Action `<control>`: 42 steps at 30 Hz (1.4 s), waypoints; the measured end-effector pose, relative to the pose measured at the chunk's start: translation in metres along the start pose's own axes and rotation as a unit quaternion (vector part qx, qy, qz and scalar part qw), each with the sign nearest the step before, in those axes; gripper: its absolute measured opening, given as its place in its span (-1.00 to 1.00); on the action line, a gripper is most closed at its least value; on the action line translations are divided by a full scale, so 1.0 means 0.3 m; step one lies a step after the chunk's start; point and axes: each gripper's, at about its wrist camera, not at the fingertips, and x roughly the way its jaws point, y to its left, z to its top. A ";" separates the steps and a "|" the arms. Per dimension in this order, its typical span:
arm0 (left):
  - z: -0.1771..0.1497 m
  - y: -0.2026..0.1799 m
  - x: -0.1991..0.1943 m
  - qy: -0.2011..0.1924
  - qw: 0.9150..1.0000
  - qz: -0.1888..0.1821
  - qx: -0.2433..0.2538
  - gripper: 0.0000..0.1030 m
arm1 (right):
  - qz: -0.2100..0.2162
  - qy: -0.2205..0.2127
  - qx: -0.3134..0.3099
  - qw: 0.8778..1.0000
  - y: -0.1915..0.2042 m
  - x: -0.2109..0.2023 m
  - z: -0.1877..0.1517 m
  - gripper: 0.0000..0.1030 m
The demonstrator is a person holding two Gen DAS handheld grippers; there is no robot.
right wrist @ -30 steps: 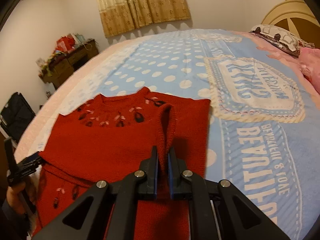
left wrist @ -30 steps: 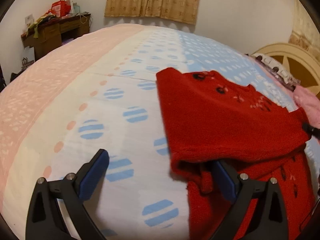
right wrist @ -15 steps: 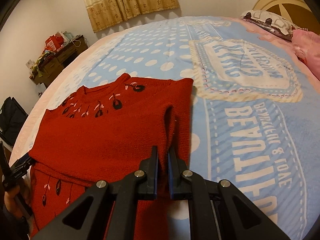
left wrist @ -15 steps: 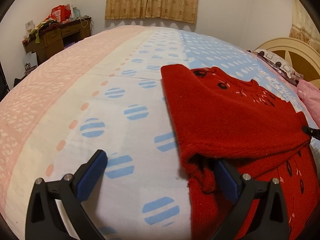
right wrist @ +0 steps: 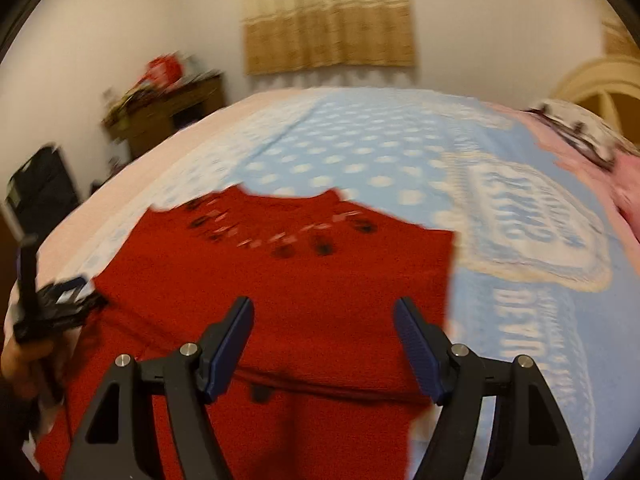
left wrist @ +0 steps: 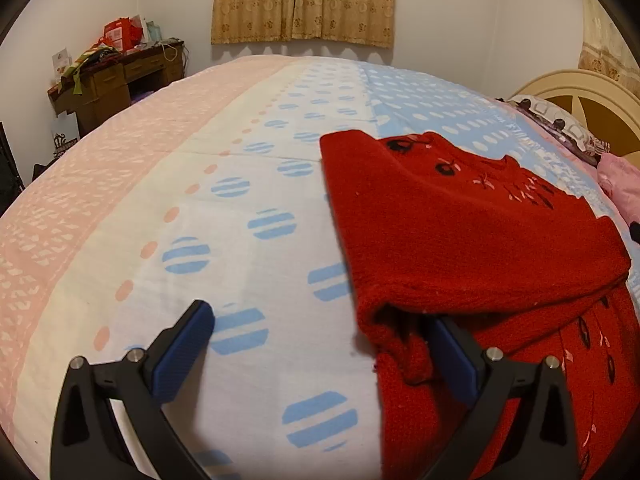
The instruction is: Fold small clothes
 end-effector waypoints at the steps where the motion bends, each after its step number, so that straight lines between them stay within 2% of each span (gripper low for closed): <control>1: 0.000 -0.001 -0.001 0.000 1.000 0.001 0.000 1.00 | 0.009 0.017 -0.006 1.000 0.022 0.027 -0.002 0.42; 3: 0.002 -0.002 0.001 -0.001 1.000 0.001 0.000 1.00 | 0.013 0.048 -0.002 0.999 0.026 0.079 -0.017 0.42; 6: 0.002 -0.004 0.003 -0.001 1.000 0.000 0.000 1.00 | -0.014 0.082 0.024 0.996 -0.029 0.144 -0.059 0.40; 10: 0.001 -0.003 0.004 -0.003 1.000 0.001 0.001 1.00 | 0.002 0.074 0.040 0.996 -0.071 0.140 -0.076 0.34; 18: -0.001 -0.003 0.005 -0.002 1.000 0.002 0.002 1.00 | -0.026 0.070 0.008 0.997 -0.041 0.149 -0.088 0.34; 22: 0.007 0.001 -0.010 0.011 1.000 -0.010 0.001 1.00 | -0.056 0.063 0.005 0.996 -0.012 0.085 -0.082 0.34; 24: 0.000 -0.008 -0.048 0.020 1.000 -0.016 0.018 1.00 | -0.074 0.057 -0.005 0.996 0.009 0.039 -0.085 0.34; 26: -0.019 -0.017 -0.101 0.007 0.999 -0.019 0.030 1.00 | -0.090 0.047 -0.010 0.995 0.029 -0.029 -0.093 0.35; 33: -0.103 -0.048 -0.316 -0.009 0.996 -0.050 0.075 1.00 | -0.094 0.041 -0.012 0.995 0.093 -0.208 -0.171 0.36; 42: -0.220 -0.091 -0.428 0.008 0.992 -0.097 0.086 1.00 | -0.097 0.033 -0.036 0.994 0.171 -0.372 -0.331 0.36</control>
